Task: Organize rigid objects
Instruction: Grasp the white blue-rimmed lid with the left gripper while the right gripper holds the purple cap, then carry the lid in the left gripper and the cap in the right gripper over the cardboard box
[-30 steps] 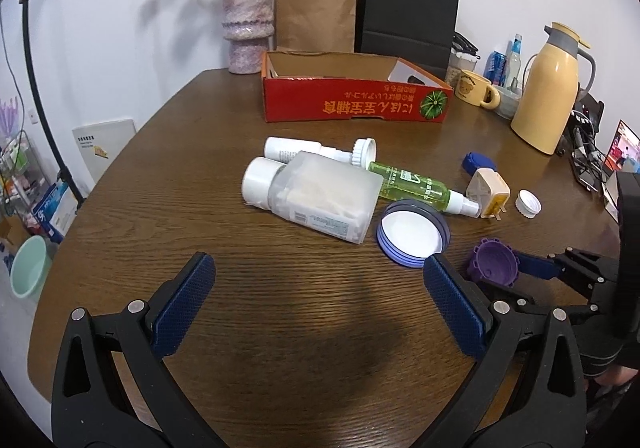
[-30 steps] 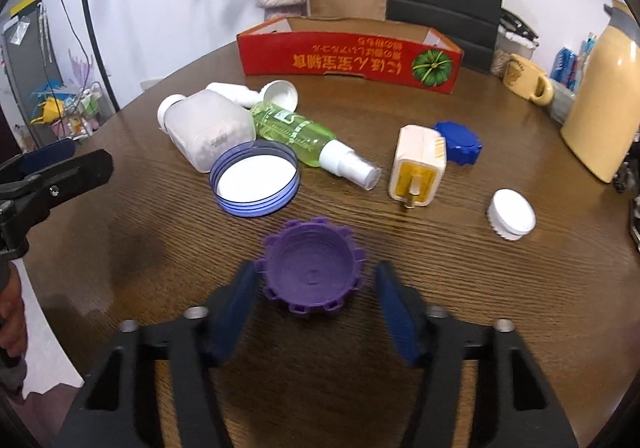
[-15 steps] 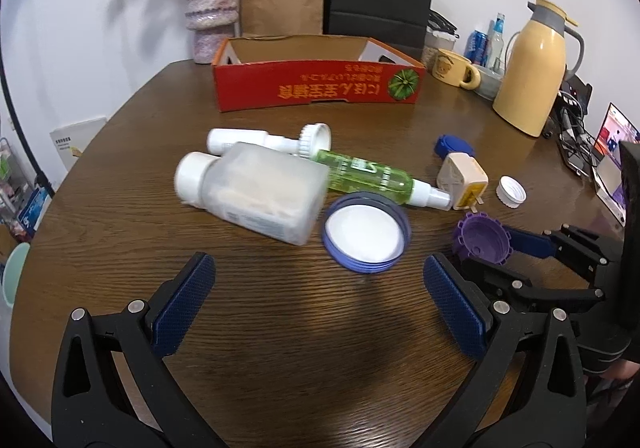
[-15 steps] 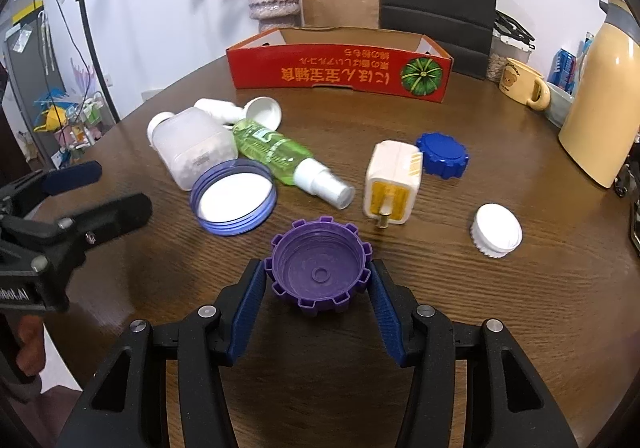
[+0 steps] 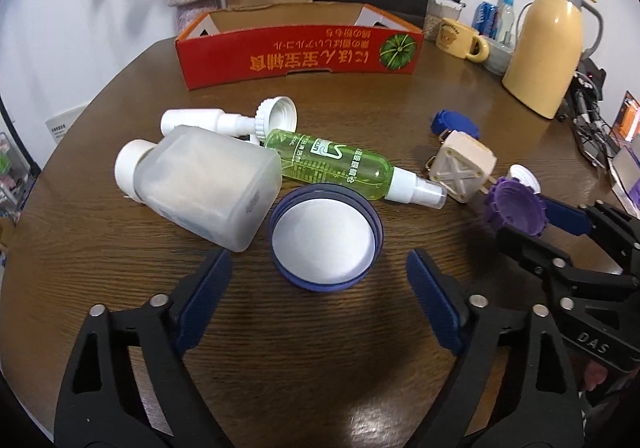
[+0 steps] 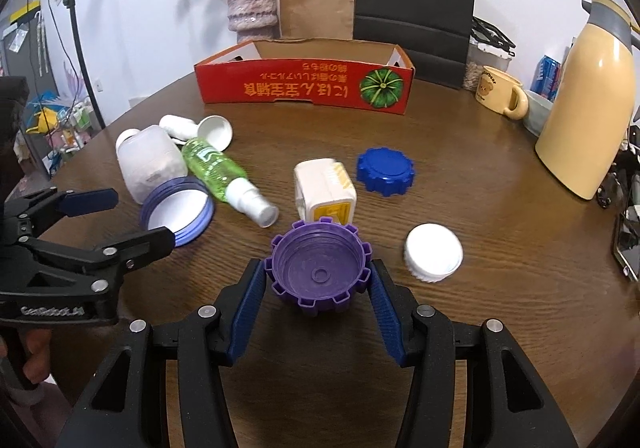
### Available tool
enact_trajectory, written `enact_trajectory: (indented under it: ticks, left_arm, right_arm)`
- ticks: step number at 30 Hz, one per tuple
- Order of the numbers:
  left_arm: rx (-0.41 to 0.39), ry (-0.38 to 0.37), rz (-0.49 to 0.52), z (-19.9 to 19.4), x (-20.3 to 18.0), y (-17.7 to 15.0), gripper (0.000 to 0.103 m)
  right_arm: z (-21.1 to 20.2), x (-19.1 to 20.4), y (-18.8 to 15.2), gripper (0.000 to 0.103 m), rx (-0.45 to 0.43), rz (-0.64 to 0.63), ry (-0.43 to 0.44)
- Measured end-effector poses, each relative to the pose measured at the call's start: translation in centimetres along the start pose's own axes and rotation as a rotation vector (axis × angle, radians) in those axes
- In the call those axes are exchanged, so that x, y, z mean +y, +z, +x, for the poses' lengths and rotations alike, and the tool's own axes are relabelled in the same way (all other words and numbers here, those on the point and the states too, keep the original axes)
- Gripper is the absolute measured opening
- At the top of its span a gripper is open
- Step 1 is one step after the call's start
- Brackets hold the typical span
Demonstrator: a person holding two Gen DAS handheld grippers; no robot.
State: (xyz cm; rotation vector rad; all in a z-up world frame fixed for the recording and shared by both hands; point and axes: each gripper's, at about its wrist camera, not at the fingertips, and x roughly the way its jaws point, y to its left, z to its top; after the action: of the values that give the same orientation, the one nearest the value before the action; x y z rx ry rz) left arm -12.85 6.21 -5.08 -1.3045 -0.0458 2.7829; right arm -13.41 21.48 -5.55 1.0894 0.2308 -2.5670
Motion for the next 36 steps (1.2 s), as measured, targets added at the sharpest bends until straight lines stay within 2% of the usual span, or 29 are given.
enact_trajectory:
  ticks: [9, 12, 16, 17, 18, 36]
  left_arm:
    - [0.042, 0.055, -0.036, 2.1, -0.6, 1.0, 0.078]
    - [0.060, 0.069, -0.044, 2.8, -0.8, 1.2, 0.073]
    - [0.057, 0.083, -0.045, 2.9, -1.0, 1.3, 0.071]
    - [0.055, 0.089, -0.045, 2.9, -1.0, 1.3, 0.069]
    - [0.050, 0.091, -0.046, 2.9, -0.9, 1.3, 0.063]
    - [-0.020, 0.051, -0.024, -0.2, -0.6, 1.0, 0.063]
  right_arm:
    - [0.2, -1.0, -0.1, 0.057, -0.012, 0.004, 0.015]
    - [0.4, -1.1, -0.1, 0.057, -0.014, 0.003, 0.016]
    - [0.4, -1.2, 0.0, 0.057, -0.021, 0.005, 0.023]
    - [0.4, -1.2, -0.1, 0.057, -0.020, 0.006, 0.025]
    - [0.4, -1.3, 0.0, 0.057, -0.019, 0.007, 0.027]
    - [-0.8, -0.4, 0.2, 0.057, -0.056, 0.004, 0.002]
